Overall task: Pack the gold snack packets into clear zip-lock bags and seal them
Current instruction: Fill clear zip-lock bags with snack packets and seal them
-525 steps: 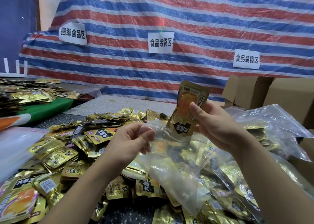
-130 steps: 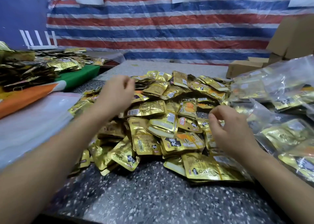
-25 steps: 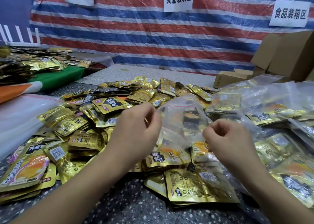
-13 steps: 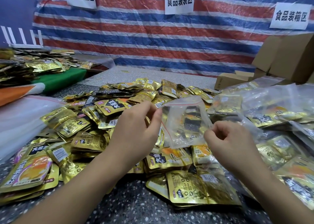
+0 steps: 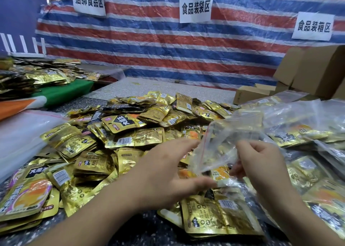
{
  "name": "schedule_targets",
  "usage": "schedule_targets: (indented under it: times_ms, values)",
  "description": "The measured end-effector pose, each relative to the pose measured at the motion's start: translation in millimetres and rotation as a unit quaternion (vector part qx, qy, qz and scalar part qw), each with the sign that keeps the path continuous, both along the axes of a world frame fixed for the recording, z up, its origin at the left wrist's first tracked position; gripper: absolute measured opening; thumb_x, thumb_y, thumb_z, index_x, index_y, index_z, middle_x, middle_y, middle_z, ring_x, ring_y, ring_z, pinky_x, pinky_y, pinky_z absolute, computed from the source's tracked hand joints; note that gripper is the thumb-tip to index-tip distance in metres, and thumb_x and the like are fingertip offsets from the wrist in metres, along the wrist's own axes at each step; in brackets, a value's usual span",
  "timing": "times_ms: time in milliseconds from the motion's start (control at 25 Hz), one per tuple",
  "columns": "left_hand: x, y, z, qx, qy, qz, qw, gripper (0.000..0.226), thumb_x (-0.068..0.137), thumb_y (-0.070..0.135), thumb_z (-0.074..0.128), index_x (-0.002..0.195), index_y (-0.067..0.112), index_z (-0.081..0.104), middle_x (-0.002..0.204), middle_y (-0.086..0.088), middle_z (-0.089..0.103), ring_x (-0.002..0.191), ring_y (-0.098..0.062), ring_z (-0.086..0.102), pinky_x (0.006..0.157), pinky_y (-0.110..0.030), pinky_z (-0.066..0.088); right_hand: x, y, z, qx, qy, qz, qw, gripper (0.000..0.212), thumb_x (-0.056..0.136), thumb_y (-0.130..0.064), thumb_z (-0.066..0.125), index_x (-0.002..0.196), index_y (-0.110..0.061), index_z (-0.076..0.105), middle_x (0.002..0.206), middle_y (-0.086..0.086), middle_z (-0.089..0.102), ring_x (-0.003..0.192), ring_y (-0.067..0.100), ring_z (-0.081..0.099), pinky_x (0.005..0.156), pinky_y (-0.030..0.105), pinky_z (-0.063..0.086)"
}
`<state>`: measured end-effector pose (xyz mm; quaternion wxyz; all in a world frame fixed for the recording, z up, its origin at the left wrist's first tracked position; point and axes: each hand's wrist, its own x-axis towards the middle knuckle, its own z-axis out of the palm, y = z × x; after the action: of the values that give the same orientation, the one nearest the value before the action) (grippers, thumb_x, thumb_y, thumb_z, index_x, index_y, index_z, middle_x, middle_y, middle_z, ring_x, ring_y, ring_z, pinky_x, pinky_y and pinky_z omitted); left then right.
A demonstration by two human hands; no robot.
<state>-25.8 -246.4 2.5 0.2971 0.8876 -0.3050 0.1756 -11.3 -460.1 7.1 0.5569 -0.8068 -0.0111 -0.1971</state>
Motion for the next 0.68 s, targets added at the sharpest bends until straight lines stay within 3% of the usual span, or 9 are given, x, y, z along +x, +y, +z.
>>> schedule_targets:
  times_ms: [80,160,200,280,360,480,560,680]
  values:
    - [1.0,-0.5,-4.1,0.048,0.001,-0.003,0.999,0.094,0.074,0.083,0.047,0.152,0.035,0.027,0.149,0.024,0.036,0.129,0.016,0.025,0.101,0.006,0.007,1.5,-1.4,1.3,0.063,0.011,0.007,0.998,0.038,0.083,-0.019,0.051,0.046,-0.011,0.052,0.048,0.022,0.058,0.043,0.024,0.058,0.051,0.035,0.044]
    - [3.1,-4.3,-3.8,0.042,-0.025,-0.004,0.999,0.071,0.089,0.066,0.047,0.150,0.033,0.033,0.148,0.020,0.041,0.131,0.009,0.032,0.110,-0.006,0.018,-0.1,1.0,5.5,0.135,0.038,0.045,0.989,0.039,0.091,-0.011,0.050,0.052,-0.011,0.053,0.047,0.018,0.054,0.043,0.027,0.060,0.043,0.029,0.046]
    - [3.2,-6.0,-2.2,0.004,-0.031,-0.013,0.999,0.054,0.094,0.058,0.043,0.143,0.036,0.043,0.140,0.021,0.050,0.126,0.006,0.043,0.109,-0.015,0.032,-2.4,3.3,8.2,0.171,0.051,0.073,0.981,0.040,0.093,-0.012,0.050,0.053,-0.009,0.054,0.047,0.015,0.052,0.044,0.028,0.060,0.040,0.028,0.046]
    - [1.1,-4.6,4.0,-0.132,-0.011,-0.010,0.991,0.035,0.094,0.054,0.041,0.120,0.044,0.060,0.114,0.028,0.066,0.104,-0.002,0.062,0.088,-0.025,0.053,-8.7,6.7,14.1,0.226,0.061,0.142,0.962,0.053,0.096,-0.031,0.051,0.046,-0.014,0.056,0.046,0.010,0.051,0.045,0.028,0.060,0.041,0.029,0.047]
    - [0.0,1.1,11.3,-0.263,0.018,0.009,0.965,0.032,0.091,0.058,0.041,0.100,0.047,0.071,0.094,0.028,0.071,0.086,-0.005,0.067,0.072,-0.024,0.056,-13.5,6.6,20.4,0.259,0.032,0.180,0.948,0.068,0.096,-0.058,0.039,0.045,-0.016,0.055,0.047,0.010,0.050,0.045,0.027,0.058,0.043,0.030,0.047]
    - [5.0,13.5,23.8,-0.392,0.022,0.025,0.919,0.035,0.092,0.052,0.042,0.088,0.036,0.073,0.088,0.010,0.075,0.079,-0.016,0.070,0.069,-0.020,0.056,-6.3,-5.7,21.8,0.319,-0.003,0.111,0.941,0.071,0.101,-0.054,0.028,0.045,-0.017,0.050,0.045,0.006,0.045,0.042,0.022,0.051,0.043,0.030,0.046]
    - [8.8,22.7,32.5,-0.473,0.045,0.010,0.880,0.036,0.091,0.048,0.042,0.086,0.026,0.070,0.083,0.003,0.075,0.080,-0.015,0.072,0.069,-0.018,0.056,7.0,-15.3,21.9,0.305,0.019,0.033,0.952,0.058,0.103,-0.040,0.036,0.052,-0.017,0.051,0.049,0.004,0.049,0.046,0.018,0.051,0.053,0.034,0.044]
    - [13.4,36.6,43.2,-0.564,0.073,0.015,0.822,0.040,0.087,0.049,0.041,0.087,0.018,0.066,0.074,0.004,0.073,0.073,-0.012,0.072,0.068,-0.022,0.057,38.3,-14.5,24.5,0.134,0.100,0.004,0.986,0.030,0.101,-0.022,0.046,0.078,-0.006,0.058,0.080,0.015,0.066,0.071,0.022,0.063,0.065,0.037,0.052]
